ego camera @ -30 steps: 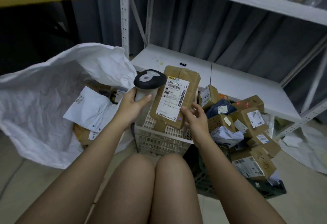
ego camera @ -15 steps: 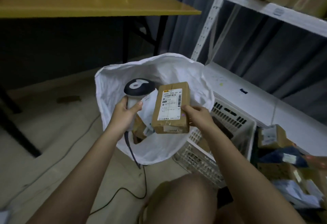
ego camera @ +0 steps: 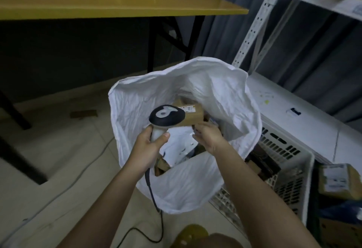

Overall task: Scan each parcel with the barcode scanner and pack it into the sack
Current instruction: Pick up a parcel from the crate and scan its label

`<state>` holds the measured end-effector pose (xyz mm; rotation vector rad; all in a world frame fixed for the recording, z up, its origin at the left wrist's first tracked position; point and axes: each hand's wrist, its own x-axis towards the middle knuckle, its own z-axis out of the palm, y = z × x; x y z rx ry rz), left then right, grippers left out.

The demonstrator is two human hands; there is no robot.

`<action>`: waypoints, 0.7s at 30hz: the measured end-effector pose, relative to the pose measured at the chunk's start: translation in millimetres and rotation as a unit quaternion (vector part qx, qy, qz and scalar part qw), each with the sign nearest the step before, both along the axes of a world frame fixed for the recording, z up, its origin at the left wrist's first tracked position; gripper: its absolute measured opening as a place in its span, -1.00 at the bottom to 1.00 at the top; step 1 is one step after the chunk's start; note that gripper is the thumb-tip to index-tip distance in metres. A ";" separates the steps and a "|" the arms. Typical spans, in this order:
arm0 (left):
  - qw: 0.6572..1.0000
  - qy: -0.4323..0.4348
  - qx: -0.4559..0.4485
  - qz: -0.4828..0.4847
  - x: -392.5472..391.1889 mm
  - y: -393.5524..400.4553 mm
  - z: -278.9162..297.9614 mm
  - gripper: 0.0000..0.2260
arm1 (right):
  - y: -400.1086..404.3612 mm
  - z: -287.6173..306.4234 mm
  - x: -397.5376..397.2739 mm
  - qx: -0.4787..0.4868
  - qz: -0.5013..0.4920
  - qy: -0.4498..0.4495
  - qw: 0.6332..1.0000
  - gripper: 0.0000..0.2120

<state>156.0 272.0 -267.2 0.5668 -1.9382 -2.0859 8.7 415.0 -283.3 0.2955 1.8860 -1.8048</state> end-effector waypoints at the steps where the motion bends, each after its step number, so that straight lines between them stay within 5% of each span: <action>1: 1.000 0.001 0.000 -0.008 0.3 4.2 1.4 -0.88 | 4.6 5.3 7.0 0.013 0.007 0.041 0.999 -0.71; 8: 0.997 0.031 -0.013 -0.064 9.3 56.5 28.2 -0.88 | 94.2 64.3 60.4 0.130 -0.002 0.310 0.942 -0.84; 14: 0.983 0.056 -0.040 -0.172 6.6 132.3 46.2 -0.81 | 195.2 73.7 86.0 0.197 -0.107 0.305 0.926 -0.84; 21: 0.957 0.042 -0.078 -0.276 -26.4 229.6 23.3 -0.79 | 299.2 8.3 79.8 0.244 -0.174 0.187 0.936 -0.87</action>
